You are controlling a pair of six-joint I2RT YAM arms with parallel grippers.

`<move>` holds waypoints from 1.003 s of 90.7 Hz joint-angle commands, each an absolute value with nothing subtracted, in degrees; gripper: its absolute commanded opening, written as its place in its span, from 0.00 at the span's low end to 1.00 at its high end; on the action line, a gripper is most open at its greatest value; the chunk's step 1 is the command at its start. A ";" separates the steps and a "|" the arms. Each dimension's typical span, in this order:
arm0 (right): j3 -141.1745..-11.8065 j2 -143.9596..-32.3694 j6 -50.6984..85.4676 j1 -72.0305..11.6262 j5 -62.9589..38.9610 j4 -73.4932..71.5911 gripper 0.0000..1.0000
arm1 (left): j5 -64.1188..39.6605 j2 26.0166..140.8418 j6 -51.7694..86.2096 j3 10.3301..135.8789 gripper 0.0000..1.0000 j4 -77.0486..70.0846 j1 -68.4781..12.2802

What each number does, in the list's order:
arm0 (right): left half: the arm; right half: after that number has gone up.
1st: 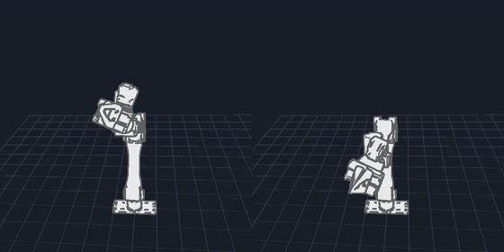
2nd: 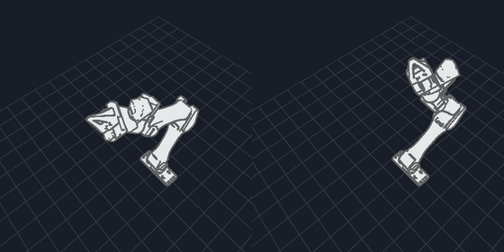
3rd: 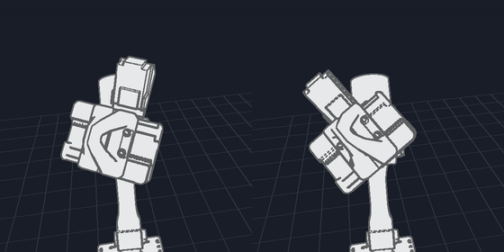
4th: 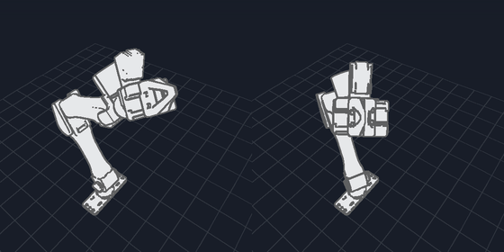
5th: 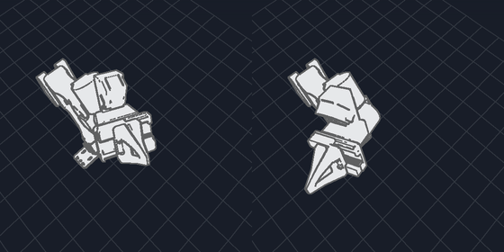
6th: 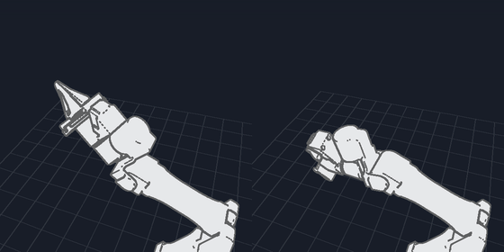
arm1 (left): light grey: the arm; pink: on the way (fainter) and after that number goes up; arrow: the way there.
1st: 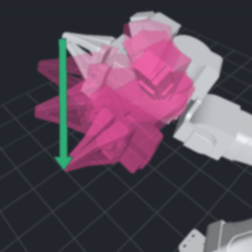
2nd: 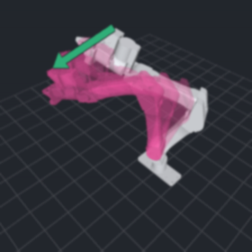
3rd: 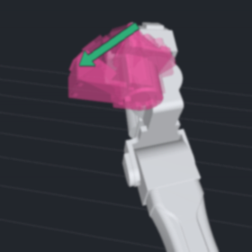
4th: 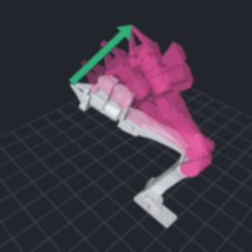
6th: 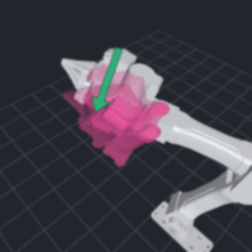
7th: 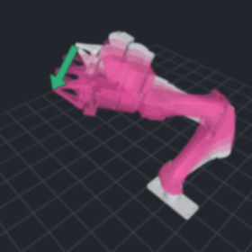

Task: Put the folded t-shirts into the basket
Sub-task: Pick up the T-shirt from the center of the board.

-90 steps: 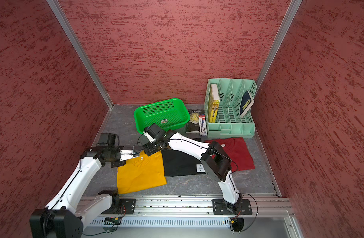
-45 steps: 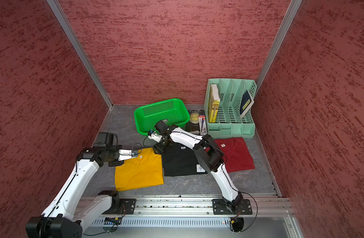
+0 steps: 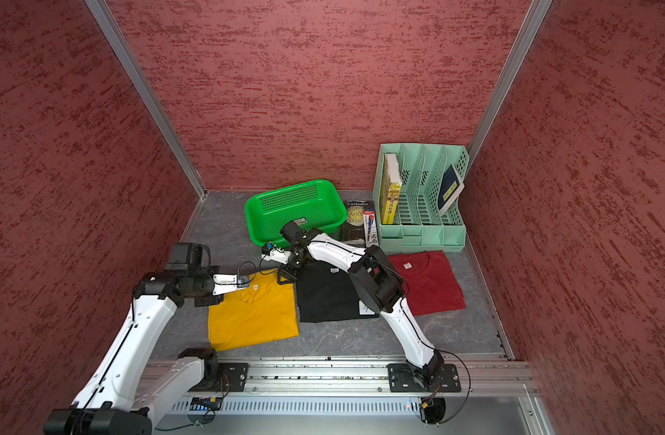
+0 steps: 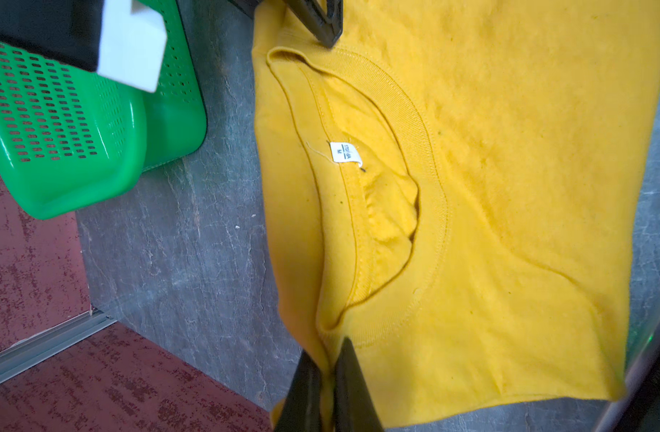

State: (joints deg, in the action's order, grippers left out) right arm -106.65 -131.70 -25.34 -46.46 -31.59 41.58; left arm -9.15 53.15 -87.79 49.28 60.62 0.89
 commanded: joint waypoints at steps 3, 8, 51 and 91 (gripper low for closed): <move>-106.82 -130.38 -29.15 -46.60 -40.20 42.16 0.19 | -12.36 52.48 -86.47 52.84 0.00 62.56 2.41; -106.60 -129.36 -29.57 -46.38 -41.69 42.61 0.11 | -12.67 52.77 -85.70 53.79 0.00 63.11 3.01; -92.07 -103.48 -19.33 -45.69 -35.68 34.27 0.00 | -15.65 52.64 -82.35 60.85 0.00 69.50 4.44; -91.19 -86.10 -17.89 -44.63 -2.87 38.46 0.00 | -14.68 63.39 -57.70 77.73 0.00 69.23 -15.65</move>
State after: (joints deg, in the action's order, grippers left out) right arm -89.52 -87.24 -18.22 -45.80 -15.51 38.50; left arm -14.59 59.99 -66.39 75.00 70.46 -10.94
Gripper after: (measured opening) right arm 0.089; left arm 0.083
